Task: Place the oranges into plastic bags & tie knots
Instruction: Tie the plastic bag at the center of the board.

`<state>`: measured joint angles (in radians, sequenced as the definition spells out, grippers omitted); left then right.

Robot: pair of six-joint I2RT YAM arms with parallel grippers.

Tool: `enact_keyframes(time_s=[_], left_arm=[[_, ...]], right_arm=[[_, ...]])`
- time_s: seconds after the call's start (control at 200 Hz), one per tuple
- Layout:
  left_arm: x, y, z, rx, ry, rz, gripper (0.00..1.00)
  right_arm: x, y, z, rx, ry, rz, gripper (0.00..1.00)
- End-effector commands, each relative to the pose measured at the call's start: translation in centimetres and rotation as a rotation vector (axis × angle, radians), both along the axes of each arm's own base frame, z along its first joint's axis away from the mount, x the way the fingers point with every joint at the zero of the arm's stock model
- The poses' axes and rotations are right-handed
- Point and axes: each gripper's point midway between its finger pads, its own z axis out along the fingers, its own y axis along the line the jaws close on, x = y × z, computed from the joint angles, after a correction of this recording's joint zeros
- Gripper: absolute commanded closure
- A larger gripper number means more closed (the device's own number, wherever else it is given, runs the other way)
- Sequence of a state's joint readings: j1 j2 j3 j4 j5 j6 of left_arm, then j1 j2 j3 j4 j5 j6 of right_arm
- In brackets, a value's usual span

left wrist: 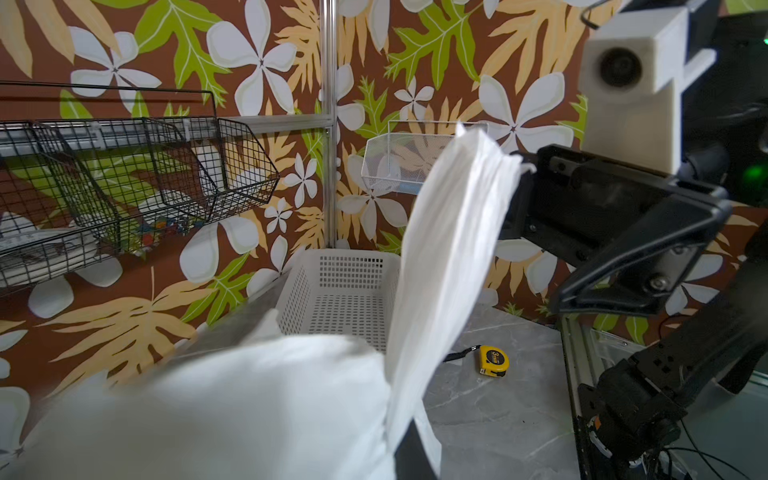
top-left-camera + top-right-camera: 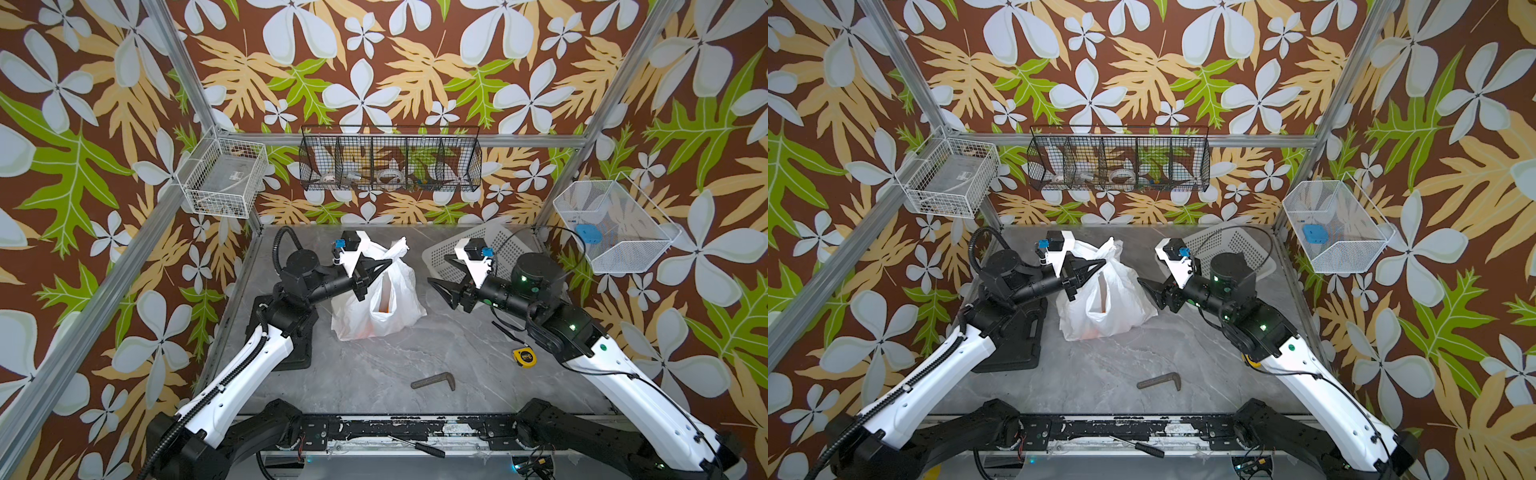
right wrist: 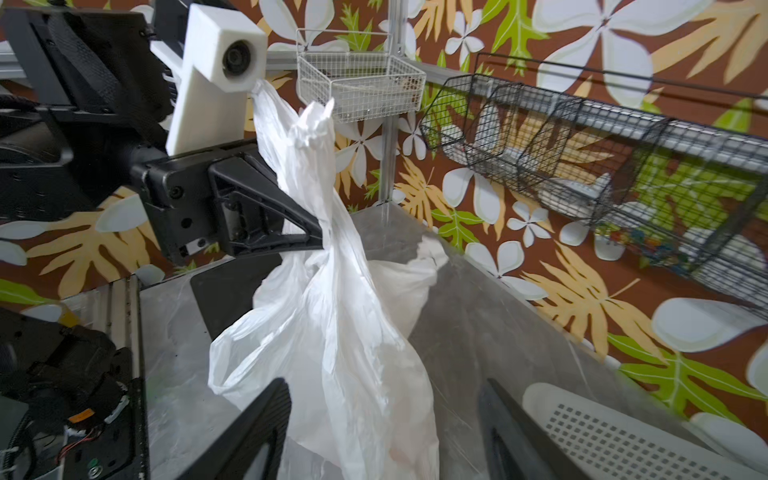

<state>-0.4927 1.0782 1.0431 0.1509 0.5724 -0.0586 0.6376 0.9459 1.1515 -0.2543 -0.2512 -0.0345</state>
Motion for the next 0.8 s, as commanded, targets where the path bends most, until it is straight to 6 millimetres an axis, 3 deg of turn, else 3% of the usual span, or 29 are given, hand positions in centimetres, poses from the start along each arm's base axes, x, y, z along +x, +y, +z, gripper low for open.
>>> enact_keyframes(time_s=[0.0, 0.185, 0.39, 0.455, 0.556, 0.651, 0.796], left_arm=[[0.3, 0.2, 0.8, 0.028, 0.09, 0.114, 1.0], [-0.9, -2.4, 3.5, 0.042, 0.129, 0.103, 1.0], [-1.4, -6.5, 2.4, 0.08, 0.179, -0.006, 1.0], [-0.6, -7.3, 1.2, 0.103, 0.205, -0.004, 1.0], [1.7, -6.7, -2.1, 0.172, 0.247, 0.12, 1.0], [2.2, -6.6, -4.9, 0.241, 0.264, 0.14, 1.0], [2.2, -6.3, -6.1, 0.265, 0.226, 0.147, 1.0]], right_arm=[[0.5, -3.0, 2.4, 0.02, -0.101, -0.154, 0.26], [-0.2, -4.9, 4.0, 0.029, -0.135, -0.218, 0.27], [-1.0, -5.6, 4.5, 0.047, -0.146, -0.222, 0.29], [-1.3, -5.4, 4.2, 0.044, -0.143, -0.202, 0.31], [-1.8, -4.3, 2.8, 0.003, -0.145, -0.133, 0.32], [-2.8, -2.6, 1.1, -0.05, -0.175, -0.012, 0.3], [0.2, -2.4, 1.4, 0.067, -0.087, -0.122, 0.24]])
